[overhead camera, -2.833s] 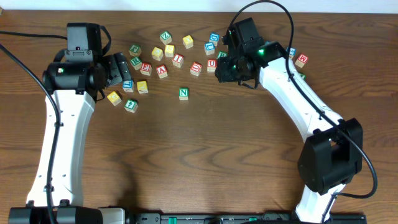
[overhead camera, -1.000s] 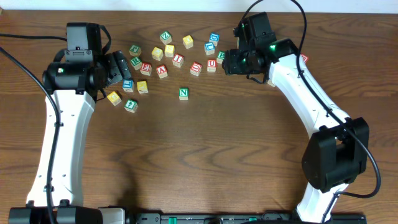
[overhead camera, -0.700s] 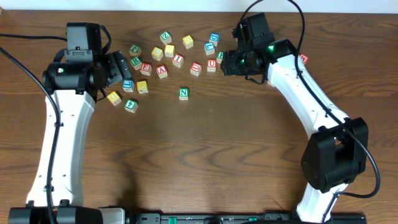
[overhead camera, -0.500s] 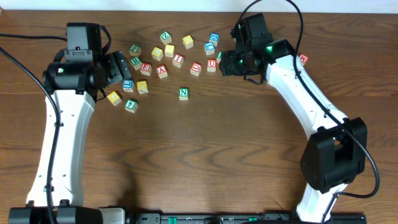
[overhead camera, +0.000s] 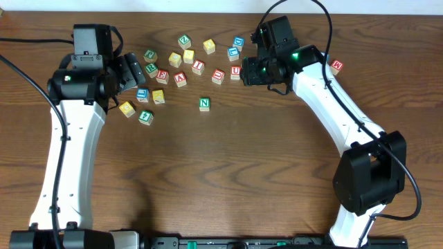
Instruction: Spell out NEURIPS
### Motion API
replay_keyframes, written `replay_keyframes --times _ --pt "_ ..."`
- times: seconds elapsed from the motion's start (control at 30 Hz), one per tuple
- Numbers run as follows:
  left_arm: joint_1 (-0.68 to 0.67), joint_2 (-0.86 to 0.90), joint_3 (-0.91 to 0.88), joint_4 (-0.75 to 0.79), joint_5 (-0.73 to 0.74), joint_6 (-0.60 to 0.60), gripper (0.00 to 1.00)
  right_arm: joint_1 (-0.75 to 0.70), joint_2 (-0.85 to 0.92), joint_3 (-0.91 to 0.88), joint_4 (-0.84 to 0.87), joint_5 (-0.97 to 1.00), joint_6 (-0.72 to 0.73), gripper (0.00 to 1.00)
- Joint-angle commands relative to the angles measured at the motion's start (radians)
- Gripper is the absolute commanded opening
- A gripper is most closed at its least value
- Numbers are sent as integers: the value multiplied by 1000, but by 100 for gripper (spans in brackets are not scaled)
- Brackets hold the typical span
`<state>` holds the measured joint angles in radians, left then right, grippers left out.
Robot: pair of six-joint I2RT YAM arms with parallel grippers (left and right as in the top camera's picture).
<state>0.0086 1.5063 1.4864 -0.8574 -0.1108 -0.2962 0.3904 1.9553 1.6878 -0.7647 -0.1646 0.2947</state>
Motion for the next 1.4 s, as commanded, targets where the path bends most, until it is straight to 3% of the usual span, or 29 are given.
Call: replay_keyframes --times 0.0,0.47,0.8,1.0,1.17,1.37 --pt "0 4 1 8 -3 -20 98 7 -24 14 5 -7 -23 56" --pt "-56 43 2 26 -3 -43 98 10 -24 14 39 2 -3 57" --pt "-142 245 137 52 -8 -37 99 10 -24 14 25 1 -3 59" --pt "-142 373 160 89 -10 90 99 10 -24 14 4 2 -4 61" --pt "-142 470 159 125 -9 219 91 10 -24 14 -3 2 -4 63" --pt "-142 554 159 194 -9 259 74 10 -24 14 -6 2 -4 63"
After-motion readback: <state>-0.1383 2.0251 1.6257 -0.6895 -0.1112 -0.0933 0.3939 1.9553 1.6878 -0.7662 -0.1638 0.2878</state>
